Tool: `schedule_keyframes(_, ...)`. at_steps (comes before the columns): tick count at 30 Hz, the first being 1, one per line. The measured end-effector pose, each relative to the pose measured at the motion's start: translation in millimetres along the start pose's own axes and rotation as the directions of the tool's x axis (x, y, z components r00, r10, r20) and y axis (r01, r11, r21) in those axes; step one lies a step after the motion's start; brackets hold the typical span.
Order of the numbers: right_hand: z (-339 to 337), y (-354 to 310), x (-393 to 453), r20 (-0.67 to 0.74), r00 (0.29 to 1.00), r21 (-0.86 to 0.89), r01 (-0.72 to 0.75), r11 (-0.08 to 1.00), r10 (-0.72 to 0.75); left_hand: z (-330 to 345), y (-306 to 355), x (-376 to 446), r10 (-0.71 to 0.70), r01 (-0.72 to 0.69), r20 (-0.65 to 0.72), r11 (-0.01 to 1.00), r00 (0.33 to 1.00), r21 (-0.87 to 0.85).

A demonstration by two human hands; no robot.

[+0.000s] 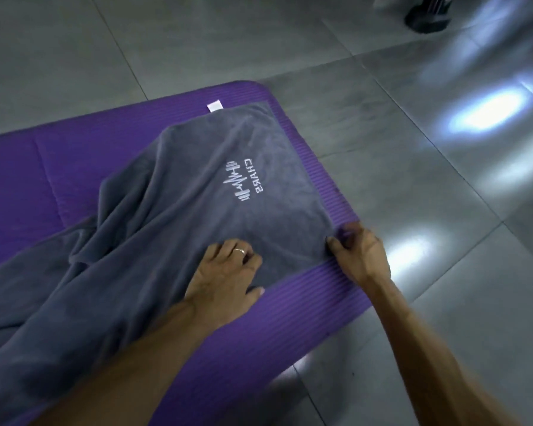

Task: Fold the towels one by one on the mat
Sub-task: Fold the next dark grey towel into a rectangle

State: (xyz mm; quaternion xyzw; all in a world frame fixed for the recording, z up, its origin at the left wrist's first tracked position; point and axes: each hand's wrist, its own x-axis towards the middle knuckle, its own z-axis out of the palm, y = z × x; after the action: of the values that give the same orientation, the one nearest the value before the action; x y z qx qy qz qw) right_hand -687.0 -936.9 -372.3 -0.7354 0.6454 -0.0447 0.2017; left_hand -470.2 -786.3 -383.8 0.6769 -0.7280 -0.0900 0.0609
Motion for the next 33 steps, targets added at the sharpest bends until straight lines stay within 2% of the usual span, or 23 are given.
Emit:
schedule_keyframes(3, 7, 0, -9, 0.073, 0.996, -0.024, -0.048, 0.999, 0.049, 2, 13, -3, 0.084, -0.084, 0.000, 0.996, 0.996, 0.044)
schedule_keyframes(6, 6, -2, -9, 0.061, 0.993, 0.019, -0.101, 0.995, 0.100, 5, 24, -1, 0.136, -0.137, 0.017, 0.990, 0.991, 0.042)
schedule_keyframes(12, -9, -4, -11, 0.055, 0.987, 0.119, -0.159, 0.980, 0.154, 11, 43, 3, 0.052, -0.055, -0.044, 0.996, 0.998, -0.070)
schedule_keyframes(16, -32, 13, -6, -0.086, 0.970, 0.104, -0.216, 0.971, 0.226, 16, 62, 5, 0.091, -0.094, -0.033, 0.989, 0.995, -0.116)
schedule_keyframes(18, -39, 21, -5, -0.094, 0.973, 0.037, -0.208, 0.977, 0.211, 18, 74, 6, 0.105, -0.103, 0.000, 0.982, 0.994, -0.158)
schedule_keyframes(22, -28, 17, -23, -0.099, 0.995, -0.183, -0.035, 0.982, 0.017, 14, 74, 1, 0.097, -0.095, -0.006, 0.964, 0.995, -0.250)
schedule_keyframes(25, -5, -14, -42, -0.135, 0.975, -0.174, 0.154, 0.973, -0.178, 1, 41, -26, 0.119, -0.126, -0.042, 0.964, 0.992, -0.235)
schedule_keyframes(27, 13, -53, -55, -0.101, 0.956, -0.140, 0.260, 0.956, -0.275, -10, 6, -57, 0.084, -0.101, -0.095, 0.977, 0.992, -0.190)
schedule_keyframes(30, 40, -123, -70, -0.034, 0.903, -0.070, 0.426, 0.902, -0.429, -28, -56, -105, -0.084, 0.063, -0.176, 0.990, 0.981, -0.123)
schedule_keyframes(33, 65, -190, -78, -0.001, 0.818, -0.056, 0.574, 0.817, -0.575, -45, -114, -138, -0.301, 0.278, -0.238, 0.952, 0.923, -0.125)
